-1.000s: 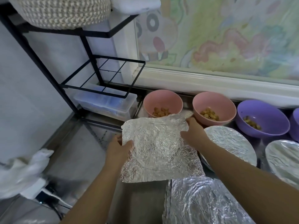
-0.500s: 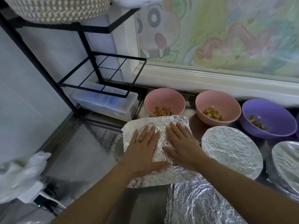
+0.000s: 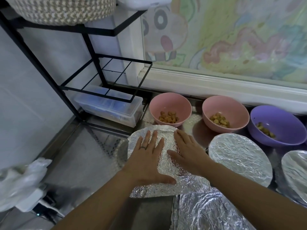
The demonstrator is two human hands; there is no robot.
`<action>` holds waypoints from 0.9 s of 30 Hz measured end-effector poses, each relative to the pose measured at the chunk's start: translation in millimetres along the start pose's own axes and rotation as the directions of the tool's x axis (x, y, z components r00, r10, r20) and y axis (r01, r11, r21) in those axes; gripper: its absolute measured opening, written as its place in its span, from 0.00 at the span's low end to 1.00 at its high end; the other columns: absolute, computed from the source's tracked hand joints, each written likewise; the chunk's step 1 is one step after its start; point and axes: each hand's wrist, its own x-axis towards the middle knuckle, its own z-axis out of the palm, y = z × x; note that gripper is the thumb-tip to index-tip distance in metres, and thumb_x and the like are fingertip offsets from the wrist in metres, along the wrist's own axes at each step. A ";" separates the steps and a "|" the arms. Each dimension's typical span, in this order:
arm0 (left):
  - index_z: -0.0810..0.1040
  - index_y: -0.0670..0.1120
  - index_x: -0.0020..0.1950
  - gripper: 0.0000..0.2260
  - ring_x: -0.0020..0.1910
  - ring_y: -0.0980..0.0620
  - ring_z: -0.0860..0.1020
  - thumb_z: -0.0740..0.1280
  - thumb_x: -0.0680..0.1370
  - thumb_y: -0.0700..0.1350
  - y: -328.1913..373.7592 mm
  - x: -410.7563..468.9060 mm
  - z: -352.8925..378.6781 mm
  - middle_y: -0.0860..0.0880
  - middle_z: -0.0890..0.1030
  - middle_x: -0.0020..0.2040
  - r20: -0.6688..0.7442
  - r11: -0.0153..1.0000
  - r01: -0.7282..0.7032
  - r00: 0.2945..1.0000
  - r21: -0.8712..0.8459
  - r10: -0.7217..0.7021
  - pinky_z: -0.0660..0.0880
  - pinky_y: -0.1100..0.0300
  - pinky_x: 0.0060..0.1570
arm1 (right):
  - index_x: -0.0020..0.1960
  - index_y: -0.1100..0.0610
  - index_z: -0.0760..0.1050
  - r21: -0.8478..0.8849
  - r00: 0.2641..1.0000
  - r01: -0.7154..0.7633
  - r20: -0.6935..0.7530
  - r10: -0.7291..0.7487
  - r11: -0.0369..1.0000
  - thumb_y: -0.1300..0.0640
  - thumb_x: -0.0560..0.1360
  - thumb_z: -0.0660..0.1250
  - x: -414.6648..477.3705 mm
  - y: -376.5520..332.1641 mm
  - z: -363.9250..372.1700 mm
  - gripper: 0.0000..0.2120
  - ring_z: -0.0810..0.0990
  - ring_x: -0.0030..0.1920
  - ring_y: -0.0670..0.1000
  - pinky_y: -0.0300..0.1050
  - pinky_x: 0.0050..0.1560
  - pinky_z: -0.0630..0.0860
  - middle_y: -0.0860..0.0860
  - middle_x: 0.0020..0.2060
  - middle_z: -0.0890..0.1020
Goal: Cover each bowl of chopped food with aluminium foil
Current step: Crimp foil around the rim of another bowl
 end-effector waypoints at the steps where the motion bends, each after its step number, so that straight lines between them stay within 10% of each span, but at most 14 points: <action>1: 0.33 0.48 0.80 0.62 0.73 0.45 0.22 0.49 0.61 0.86 0.4 -0.7 -0.8 0.45 0.25 0.76 0.004 1.000 -0.001 1.000 0.000 0.001 0.36 0.40 0.76 | 0.83 0.56 0.48 -0.022 1.000 0.003 -0.019 -0.003 1.000 0.28 0.76 0.42 3.1 -1.8 -4.4 0.45 0.52 0.80 0.55 0.53 0.76 0.58 0.52 0.81 0.52; 8: 0.33 0.46 0.80 0.62 0.73 0.45 0.22 0.50 0.62 0.85 2.7 -3.1 -4.5 0.43 0.27 0.77 0.000 1.000 -0.001 1.000 -0.017 0.001 0.34 0.40 0.75 | 0.80 0.54 0.62 -0.060 0.982 0.178 -0.056 -0.182 0.982 0.40 0.84 0.46 41.7 -15.3 -11.7 0.30 0.60 0.78 0.54 0.57 0.76 0.62 0.51 0.79 0.64; 17: 0.33 0.46 0.80 0.63 0.74 0.45 0.22 0.51 0.61 0.85 2.9 -3.0 -2.6 0.43 0.28 0.77 -0.010 1.000 0.002 1.000 -0.020 -0.002 0.36 0.39 0.75 | 0.66 0.53 0.75 0.120 0.999 0.026 -0.041 -0.021 0.992 0.51 0.86 0.54 61.4 -19.1 -20.5 0.15 0.79 0.60 0.56 0.50 0.59 0.72 0.53 0.61 0.81; 27: 0.35 0.46 0.81 0.63 0.74 0.44 0.23 0.50 0.60 0.86 3.8 -3.3 -3.6 0.43 0.27 0.77 0.000 1.000 0.004 1.000 -0.017 -0.004 0.35 0.39 0.75 | 0.44 0.51 0.75 0.283 0.999 -0.048 -0.012 0.053 0.958 0.55 0.85 0.57 65.7 -8.3 -25.7 0.13 0.74 0.47 0.53 0.50 0.54 0.72 0.49 0.41 0.78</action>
